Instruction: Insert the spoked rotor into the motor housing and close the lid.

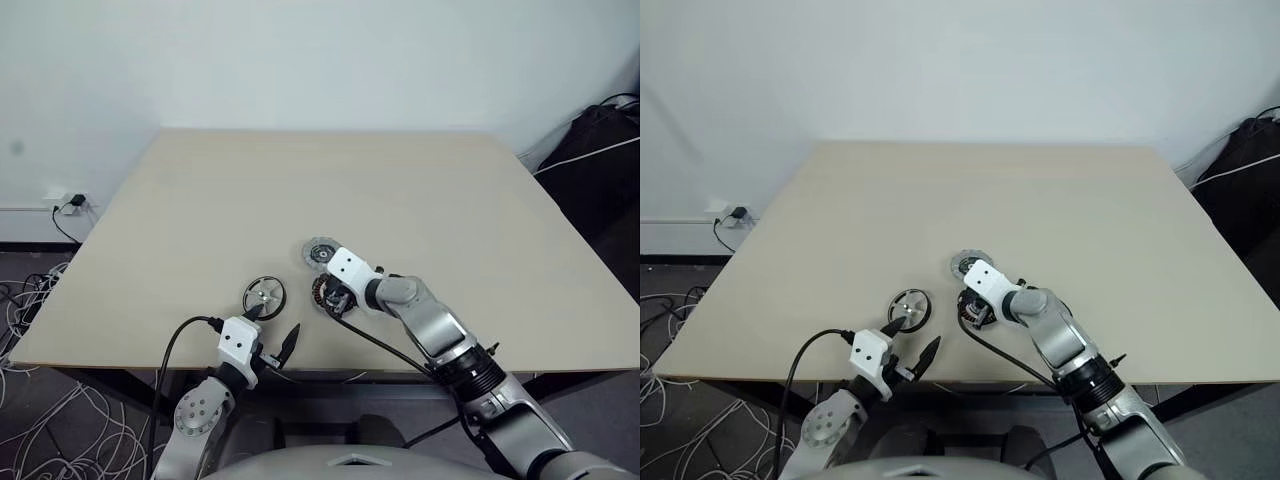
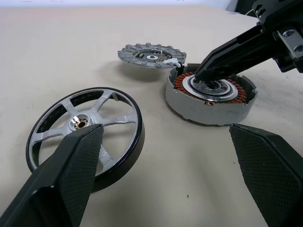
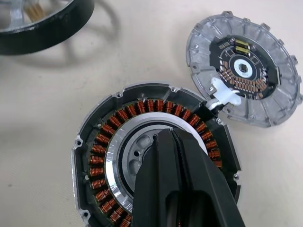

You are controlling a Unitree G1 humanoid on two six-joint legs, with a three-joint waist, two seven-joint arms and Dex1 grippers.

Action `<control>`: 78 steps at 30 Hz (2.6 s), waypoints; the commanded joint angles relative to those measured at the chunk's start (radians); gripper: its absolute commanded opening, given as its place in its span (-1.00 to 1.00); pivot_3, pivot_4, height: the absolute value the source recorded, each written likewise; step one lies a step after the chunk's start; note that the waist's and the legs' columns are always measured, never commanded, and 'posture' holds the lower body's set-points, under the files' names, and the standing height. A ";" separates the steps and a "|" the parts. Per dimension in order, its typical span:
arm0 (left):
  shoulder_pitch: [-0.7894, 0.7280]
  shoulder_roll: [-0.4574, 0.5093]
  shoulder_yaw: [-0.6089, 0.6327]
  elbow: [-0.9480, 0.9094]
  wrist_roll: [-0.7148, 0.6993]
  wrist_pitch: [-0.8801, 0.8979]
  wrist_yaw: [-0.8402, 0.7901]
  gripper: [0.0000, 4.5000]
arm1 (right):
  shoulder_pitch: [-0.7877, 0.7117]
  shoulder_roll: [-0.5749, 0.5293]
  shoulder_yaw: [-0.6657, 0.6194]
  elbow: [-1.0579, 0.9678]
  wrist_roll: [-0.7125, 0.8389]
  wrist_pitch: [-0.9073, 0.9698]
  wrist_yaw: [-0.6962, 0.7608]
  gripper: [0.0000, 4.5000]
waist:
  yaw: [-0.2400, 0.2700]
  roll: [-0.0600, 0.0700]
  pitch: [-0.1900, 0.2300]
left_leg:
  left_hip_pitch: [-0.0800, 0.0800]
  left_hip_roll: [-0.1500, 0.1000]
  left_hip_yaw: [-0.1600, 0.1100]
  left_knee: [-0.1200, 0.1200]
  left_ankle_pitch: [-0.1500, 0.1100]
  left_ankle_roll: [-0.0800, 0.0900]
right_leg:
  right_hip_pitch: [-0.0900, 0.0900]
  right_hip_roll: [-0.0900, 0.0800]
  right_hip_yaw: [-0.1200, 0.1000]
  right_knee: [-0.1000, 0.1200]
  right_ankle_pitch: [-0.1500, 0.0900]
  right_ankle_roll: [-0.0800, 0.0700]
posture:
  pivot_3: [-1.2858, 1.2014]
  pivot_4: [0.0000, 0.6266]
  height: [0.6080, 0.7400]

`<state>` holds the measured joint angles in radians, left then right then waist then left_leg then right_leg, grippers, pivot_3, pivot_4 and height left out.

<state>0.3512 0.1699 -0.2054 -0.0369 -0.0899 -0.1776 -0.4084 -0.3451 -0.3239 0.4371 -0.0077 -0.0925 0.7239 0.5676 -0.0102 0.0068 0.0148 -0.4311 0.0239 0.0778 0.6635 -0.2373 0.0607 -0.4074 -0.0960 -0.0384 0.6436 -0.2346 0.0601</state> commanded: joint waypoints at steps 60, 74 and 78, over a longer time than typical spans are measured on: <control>0.029 0.014 -0.031 -0.259 -0.006 0.186 0.035 1.00 | 0.142 0.035 -0.119 0.006 0.080 -0.028 -0.109 -0.98 | -0.001 0.001 0.001 | 0.001 0.003 0.004 -0.001 0.000 0.000 | -0.002 0.000 -0.001 -0.001 0.001 0.000 | 0.03 -1.00 1.00; 0.018 0.013 -0.034 -0.232 -0.008 0.175 0.028 1.00 | 0.079 0.061 -0.122 -0.212 0.100 0.097 -0.140 -0.98 | -0.003 0.002 0.002 | 0.000 0.003 0.004 -0.001 0.000 0.000 | -0.003 -0.001 -0.001 -0.001 0.001 0.000 | 0.03 -1.00 1.00; 0.016 0.012 -0.036 -0.225 -0.008 0.170 0.028 1.00 | 0.046 0.065 -0.106 -0.245 0.105 0.156 -0.139 -0.98 | -0.001 0.002 0.003 | 0.000 0.003 0.004 -0.001 0.000 0.000 | -0.003 -0.001 -0.001 -0.001 0.001 0.000 | 0.03 -1.00 1.00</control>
<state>0.3774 0.1832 -0.2369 -0.2516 -0.0917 0.0134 -0.3740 -0.2715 -0.2642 0.3268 -0.2074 0.0105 0.8584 0.4301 -0.0109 0.0088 0.0175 -0.4312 0.0271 0.0821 0.6623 -0.2374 0.0603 -0.4103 -0.0966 -0.0396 0.6428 -0.2331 0.0602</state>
